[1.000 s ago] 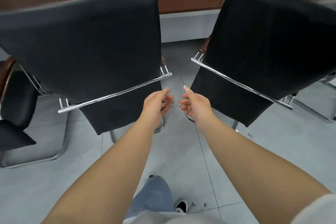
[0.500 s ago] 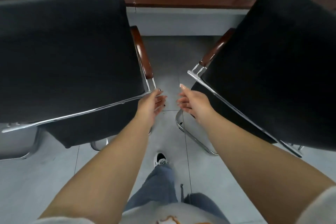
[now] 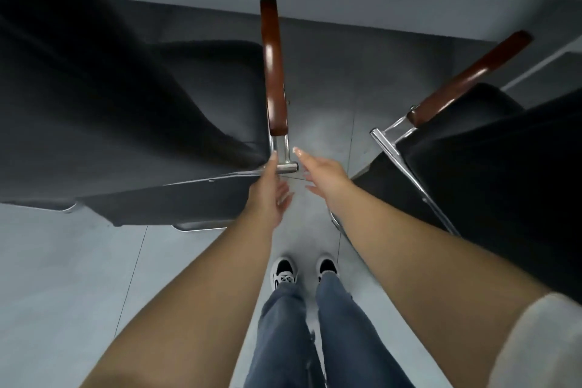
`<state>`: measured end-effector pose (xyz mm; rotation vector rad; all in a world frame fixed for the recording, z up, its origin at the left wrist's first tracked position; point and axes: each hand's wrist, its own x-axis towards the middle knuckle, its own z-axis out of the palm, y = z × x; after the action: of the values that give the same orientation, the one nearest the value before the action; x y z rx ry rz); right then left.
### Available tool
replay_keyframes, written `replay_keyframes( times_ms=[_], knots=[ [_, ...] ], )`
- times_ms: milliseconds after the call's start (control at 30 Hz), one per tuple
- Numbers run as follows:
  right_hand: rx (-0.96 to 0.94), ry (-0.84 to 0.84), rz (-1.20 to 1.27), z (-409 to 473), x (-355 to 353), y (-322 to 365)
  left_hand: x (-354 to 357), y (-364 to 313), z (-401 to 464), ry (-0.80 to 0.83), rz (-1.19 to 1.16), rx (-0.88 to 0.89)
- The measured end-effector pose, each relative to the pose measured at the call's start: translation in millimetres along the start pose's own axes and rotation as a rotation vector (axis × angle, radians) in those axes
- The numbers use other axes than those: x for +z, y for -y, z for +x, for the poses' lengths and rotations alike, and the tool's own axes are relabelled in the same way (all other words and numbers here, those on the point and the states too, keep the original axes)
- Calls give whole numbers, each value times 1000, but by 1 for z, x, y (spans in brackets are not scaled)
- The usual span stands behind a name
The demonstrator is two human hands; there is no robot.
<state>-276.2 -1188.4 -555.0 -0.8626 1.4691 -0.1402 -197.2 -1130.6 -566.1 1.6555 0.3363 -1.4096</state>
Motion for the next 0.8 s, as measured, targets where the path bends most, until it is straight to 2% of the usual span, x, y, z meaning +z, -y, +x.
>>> replay_keyframes(
  times_ms=[300, 400, 567, 800],
  knots=[
    [67, 119, 19, 48, 6, -15, 14, 9, 43, 24, -327, 15],
    [65, 116, 21, 51, 11, -21, 6, 16, 46, 68, -305, 22],
    [59, 119, 68, 45, 17, -26, -3, 12, 41, 59, -303, 29],
    [90, 133, 34, 14, 37, -43, -39, 22, 31, 38, -171, 8]
  ],
)
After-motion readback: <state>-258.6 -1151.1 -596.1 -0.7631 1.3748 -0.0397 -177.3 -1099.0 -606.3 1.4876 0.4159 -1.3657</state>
